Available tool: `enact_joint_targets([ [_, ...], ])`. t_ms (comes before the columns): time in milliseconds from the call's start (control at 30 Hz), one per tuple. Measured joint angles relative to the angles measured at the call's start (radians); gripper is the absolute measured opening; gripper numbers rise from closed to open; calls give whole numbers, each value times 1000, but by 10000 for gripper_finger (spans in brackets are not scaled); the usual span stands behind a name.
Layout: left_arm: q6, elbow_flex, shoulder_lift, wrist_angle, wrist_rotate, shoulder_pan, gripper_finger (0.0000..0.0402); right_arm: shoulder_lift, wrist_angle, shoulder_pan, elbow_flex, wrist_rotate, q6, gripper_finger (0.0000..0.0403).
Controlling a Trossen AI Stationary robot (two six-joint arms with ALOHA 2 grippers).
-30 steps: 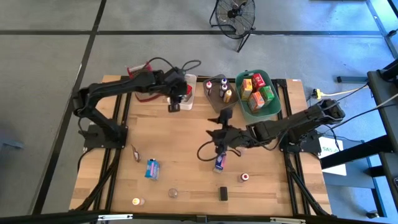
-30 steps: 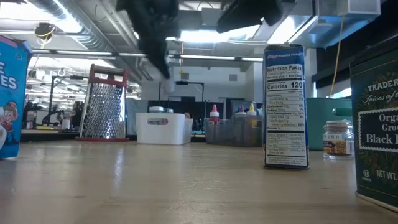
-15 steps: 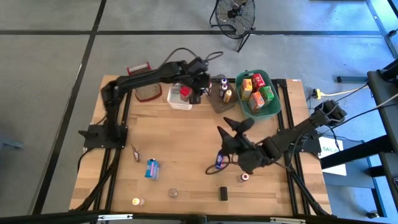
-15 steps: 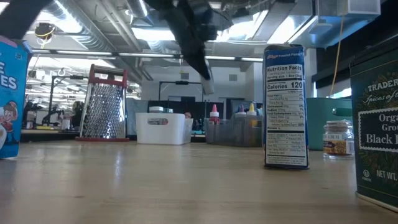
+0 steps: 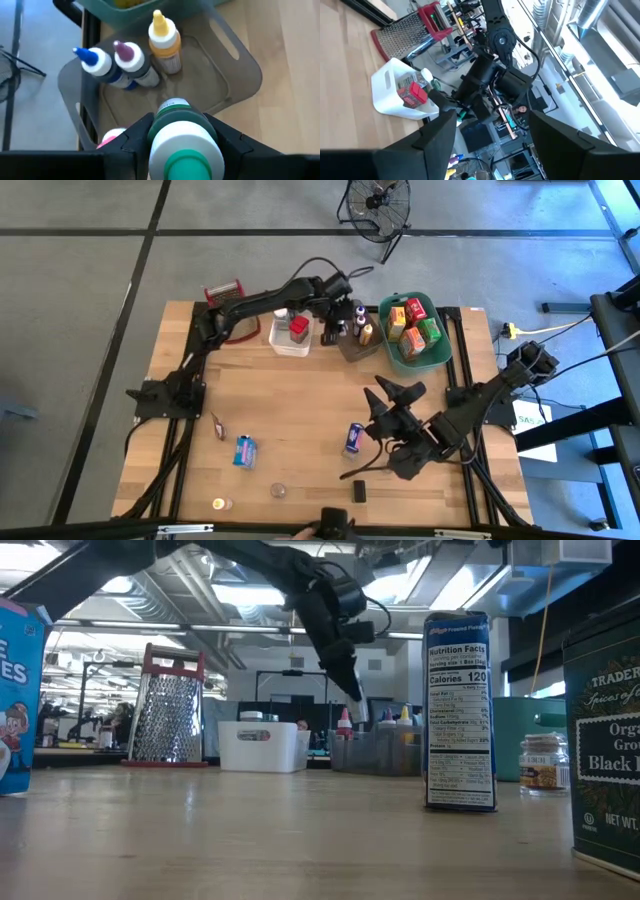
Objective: Pick & Place Kitchen Items
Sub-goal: Put the green food coloring bottle into the black bin
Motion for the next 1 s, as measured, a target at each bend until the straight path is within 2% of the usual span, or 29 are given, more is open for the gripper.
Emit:
enact_joint_targets([
  [233, -22, 0, 41, 2, 42, 12, 144, -2, -44, 0, 0, 0, 53, 250],
  [767, 0, 0, 105, -3, 8, 49, 144, -3, -43, 0, 0, 0, 53, 250],
  [1000, 47, 0, 113, -76, -24, 68, 144, -3, -43, 0, 0, 0, 54, 250],
])
